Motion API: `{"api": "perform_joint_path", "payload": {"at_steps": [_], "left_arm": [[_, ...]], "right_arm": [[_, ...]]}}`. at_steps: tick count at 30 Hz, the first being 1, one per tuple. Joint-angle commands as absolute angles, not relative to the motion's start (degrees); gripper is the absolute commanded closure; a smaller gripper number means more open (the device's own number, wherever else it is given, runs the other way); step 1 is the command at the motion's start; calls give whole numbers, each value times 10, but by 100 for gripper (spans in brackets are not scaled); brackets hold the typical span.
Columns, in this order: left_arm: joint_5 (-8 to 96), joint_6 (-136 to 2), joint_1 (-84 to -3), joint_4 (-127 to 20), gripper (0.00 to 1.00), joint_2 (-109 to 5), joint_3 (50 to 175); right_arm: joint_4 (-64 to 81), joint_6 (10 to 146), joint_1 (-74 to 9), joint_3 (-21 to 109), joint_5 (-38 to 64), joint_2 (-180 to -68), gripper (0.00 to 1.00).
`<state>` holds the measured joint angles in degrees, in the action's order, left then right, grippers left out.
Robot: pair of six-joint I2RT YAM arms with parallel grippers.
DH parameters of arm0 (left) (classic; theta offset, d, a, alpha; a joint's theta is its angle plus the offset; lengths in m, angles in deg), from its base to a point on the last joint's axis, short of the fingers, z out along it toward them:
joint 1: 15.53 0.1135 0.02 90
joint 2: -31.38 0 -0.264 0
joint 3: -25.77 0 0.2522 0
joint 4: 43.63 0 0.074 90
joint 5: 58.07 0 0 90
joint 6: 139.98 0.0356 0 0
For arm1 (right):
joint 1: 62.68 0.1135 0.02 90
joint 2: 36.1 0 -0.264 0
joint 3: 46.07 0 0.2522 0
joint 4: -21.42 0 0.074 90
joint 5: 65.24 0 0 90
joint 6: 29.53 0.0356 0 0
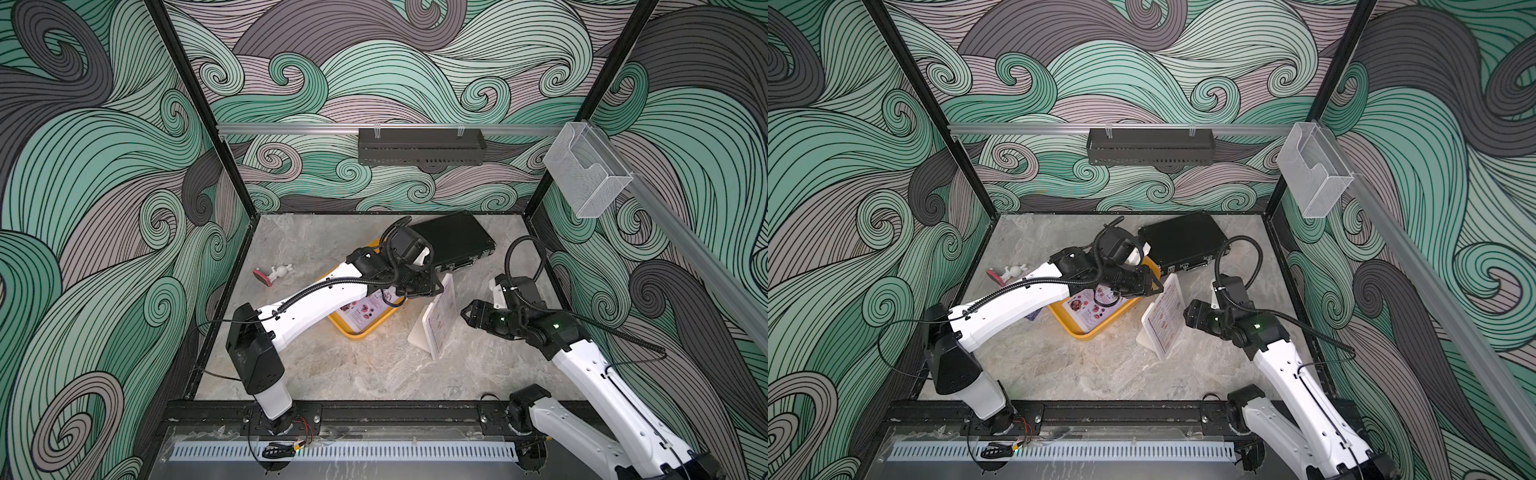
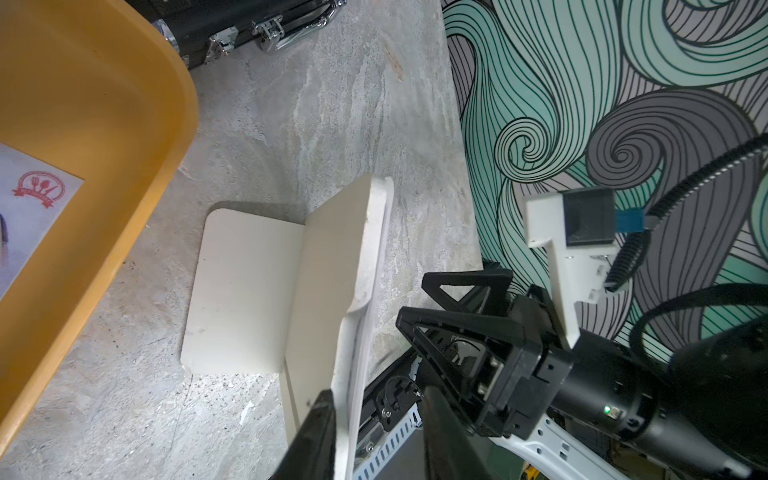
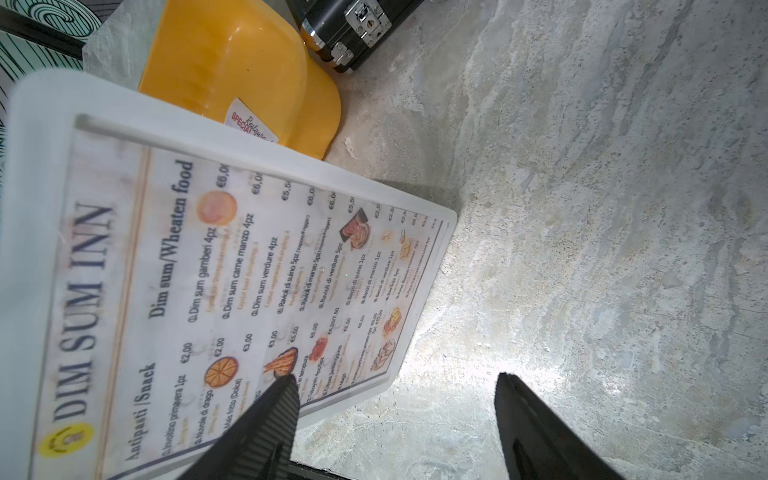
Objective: Replace the menus in the menu holders
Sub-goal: Adjust the menu holder at the center of the board, then take out the menu from the menu holder.
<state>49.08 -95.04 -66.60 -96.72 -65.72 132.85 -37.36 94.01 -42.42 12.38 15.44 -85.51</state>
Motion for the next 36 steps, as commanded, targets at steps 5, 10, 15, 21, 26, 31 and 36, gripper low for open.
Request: {"api": "perform_joint_path", "payload": {"at_steps": [5, 10, 15, 21, 26, 31, 36], "left_arm": [[470, -918, -682, -1008, 67, -691, 1372], [478, -912, -686, -1008, 72, -703, 1384], [488, -911, -687, -1006, 76, -707, 1387], [491, -911, -691, -1007, 77, -712, 1390], [490, -907, -692, -1014, 77, -717, 1395], [492, -902, -694, -1022, 79, -723, 1401], [502, -902, -697, -1016, 95, -722, 1405]], "right_arm": [[-383, 926, -426, 119, 144, -849, 24], [-383, 925, -426, 115, 139, -845, 26], [-383, 923, -426, 113, 134, -848, 27], [-383, 921, -426, 115, 130, -848, 27], [-384, 919, -426, 117, 126, -849, 27], [-384, 917, -426, 118, 123, -850, 28], [-379, 915, -426, 118, 116, -855, 29]]}}
